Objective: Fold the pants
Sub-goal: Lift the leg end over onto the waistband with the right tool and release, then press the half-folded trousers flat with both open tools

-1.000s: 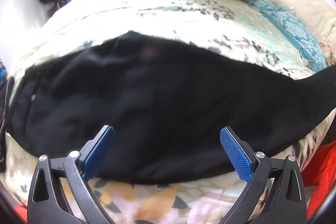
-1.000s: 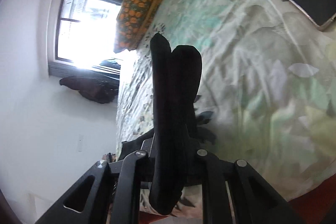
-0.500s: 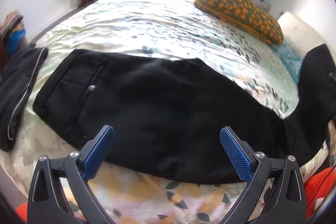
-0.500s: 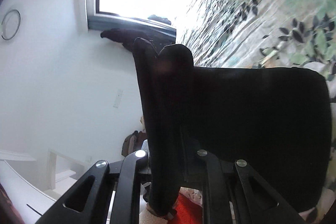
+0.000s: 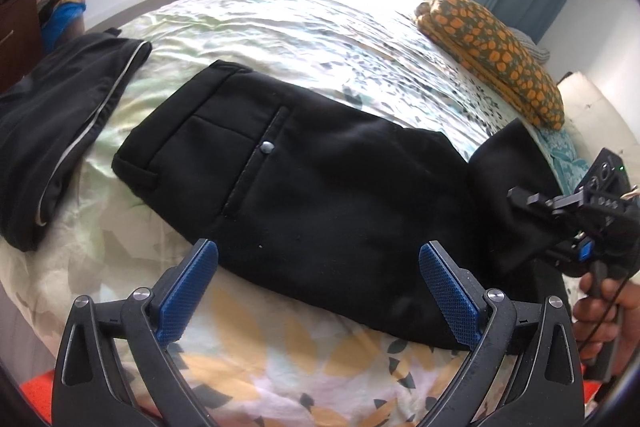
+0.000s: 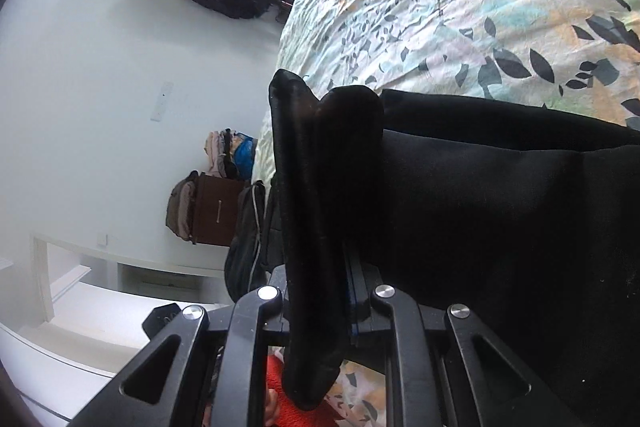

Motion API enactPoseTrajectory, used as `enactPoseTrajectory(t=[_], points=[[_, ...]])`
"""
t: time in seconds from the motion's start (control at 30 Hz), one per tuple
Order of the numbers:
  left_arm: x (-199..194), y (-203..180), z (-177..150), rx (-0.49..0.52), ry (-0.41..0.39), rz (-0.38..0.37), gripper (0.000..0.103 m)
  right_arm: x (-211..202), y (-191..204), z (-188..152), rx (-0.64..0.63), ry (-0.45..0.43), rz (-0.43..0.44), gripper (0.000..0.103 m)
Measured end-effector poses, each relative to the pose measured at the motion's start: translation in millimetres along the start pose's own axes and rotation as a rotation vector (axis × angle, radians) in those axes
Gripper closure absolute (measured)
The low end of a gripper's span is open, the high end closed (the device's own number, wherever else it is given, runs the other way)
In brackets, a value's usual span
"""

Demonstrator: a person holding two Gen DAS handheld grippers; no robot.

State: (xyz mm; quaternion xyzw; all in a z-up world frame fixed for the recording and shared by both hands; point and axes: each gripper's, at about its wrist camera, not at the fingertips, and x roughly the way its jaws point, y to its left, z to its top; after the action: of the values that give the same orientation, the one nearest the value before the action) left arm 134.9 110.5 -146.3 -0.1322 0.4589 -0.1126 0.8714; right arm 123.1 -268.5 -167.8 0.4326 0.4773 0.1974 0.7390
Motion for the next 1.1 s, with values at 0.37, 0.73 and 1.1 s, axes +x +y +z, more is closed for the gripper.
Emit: enactPoseTrajectory(t=[0.37, 0.73, 1.1], points=[[2.2, -5.7, -0.1, 0.01, 0.012, 0.01, 0.002, 45.5, -10.5, -0.7, -0.027, 0.021, -0.062, 0.0], [-8.7, -80.9, 26.3, 0.164, -0.01, -0.138, 0.002, -119.1, -42.3, -29.8, -0.197, -0.259, -0.378, 0.0], [66.4, -146.7, 24.2, 0.456, 0.235, -0.106, 0.004, -207.2, -103.1, -86.9, -0.12, -0.319, -0.554, 0.0]])
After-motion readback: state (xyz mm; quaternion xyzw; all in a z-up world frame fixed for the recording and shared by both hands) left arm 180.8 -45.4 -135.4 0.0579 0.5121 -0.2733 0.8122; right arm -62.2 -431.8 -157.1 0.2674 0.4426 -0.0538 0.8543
